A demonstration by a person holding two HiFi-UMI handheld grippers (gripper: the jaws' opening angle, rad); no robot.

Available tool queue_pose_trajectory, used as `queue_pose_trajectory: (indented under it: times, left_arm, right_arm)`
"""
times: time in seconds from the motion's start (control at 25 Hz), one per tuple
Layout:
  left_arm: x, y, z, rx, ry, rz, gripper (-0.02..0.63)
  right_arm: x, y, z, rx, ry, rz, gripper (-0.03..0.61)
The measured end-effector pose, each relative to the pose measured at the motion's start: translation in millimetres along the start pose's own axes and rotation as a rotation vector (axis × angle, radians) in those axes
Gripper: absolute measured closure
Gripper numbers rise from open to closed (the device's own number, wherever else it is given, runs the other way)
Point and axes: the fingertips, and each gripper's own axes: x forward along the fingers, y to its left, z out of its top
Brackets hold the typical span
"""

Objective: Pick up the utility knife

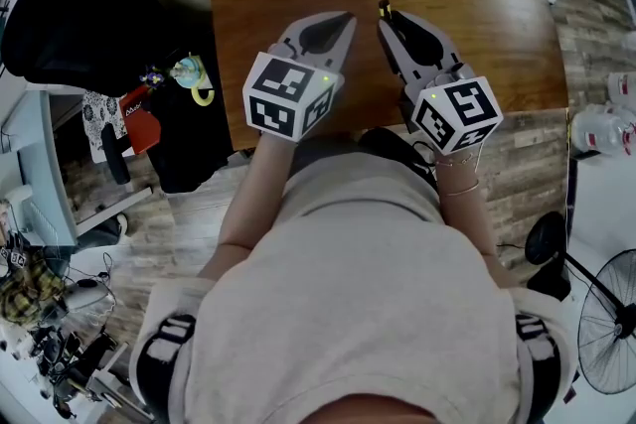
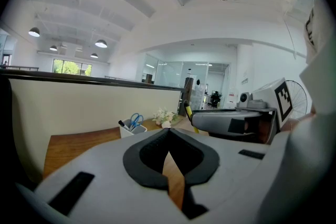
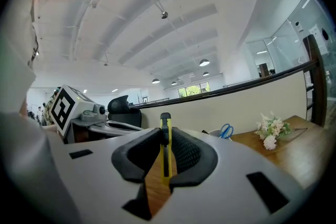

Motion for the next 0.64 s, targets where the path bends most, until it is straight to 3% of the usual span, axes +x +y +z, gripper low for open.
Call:
queue_pose_trajectory:
  times: [0.64]
  left_arm:
    - [2.0,-7.1,0.3,-0.006,0.001,-0.016,0.601]
  right_arm:
    - [-4.5,-4.7,2.6,0.009,-0.005,-0.007,0.503]
